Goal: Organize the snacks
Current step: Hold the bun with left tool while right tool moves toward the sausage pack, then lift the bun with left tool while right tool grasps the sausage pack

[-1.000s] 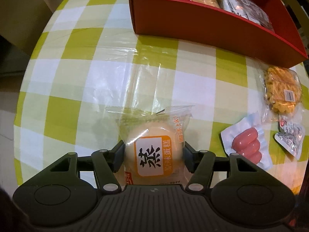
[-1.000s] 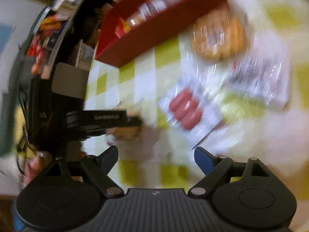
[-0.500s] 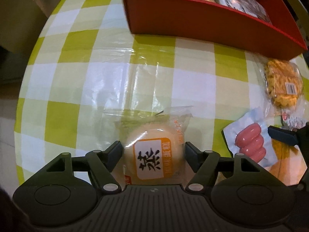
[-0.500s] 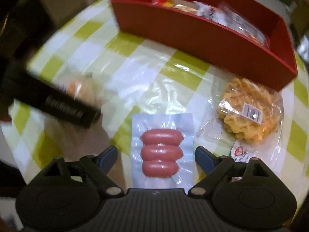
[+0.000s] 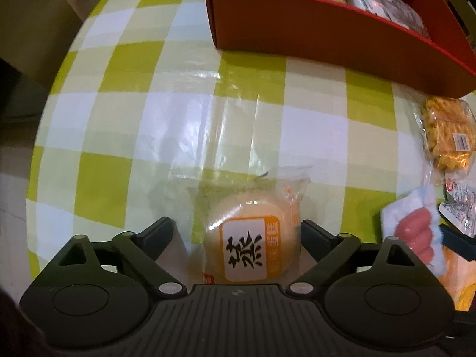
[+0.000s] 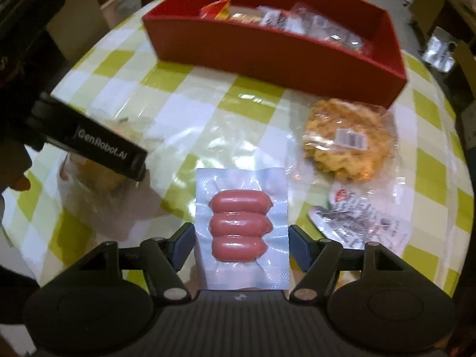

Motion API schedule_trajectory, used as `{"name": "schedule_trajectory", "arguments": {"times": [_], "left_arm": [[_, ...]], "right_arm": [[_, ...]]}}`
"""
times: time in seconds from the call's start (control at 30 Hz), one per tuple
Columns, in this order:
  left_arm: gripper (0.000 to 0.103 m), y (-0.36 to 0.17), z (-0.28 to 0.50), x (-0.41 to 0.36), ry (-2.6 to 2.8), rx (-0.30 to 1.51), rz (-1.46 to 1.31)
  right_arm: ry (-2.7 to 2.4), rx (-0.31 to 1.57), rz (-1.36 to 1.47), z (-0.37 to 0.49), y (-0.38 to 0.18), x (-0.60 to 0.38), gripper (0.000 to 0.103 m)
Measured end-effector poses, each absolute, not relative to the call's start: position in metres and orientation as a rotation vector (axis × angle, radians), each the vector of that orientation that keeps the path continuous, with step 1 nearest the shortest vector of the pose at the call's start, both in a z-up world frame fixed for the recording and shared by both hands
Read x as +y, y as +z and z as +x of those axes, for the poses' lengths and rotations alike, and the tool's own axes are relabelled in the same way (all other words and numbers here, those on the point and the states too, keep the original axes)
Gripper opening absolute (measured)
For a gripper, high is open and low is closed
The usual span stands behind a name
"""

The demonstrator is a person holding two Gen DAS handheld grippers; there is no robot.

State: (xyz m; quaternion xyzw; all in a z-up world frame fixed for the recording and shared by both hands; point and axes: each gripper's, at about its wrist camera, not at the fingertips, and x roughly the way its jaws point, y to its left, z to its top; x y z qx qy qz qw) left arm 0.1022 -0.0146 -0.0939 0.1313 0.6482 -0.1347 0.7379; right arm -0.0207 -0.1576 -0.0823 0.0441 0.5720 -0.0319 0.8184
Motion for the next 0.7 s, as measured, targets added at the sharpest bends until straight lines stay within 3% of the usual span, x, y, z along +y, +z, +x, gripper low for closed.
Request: {"name": "schedule_trajectory", "arguments": {"times": [0.2, 0.7], "left_arm": [[0.066, -0.086, 0.097, -0.021, -0.333, 1.407, 0.3], [0.064, -0.06, 0.071, -0.054, -0.331, 1.313, 0.38]], "right_arm": [[-0.089, 1.198, 0.138, -0.017, -0.076, -0.168, 0.074], [-0.14, 1.121, 0.123, -0.012, -0.05, -0.175, 0.074]]}}
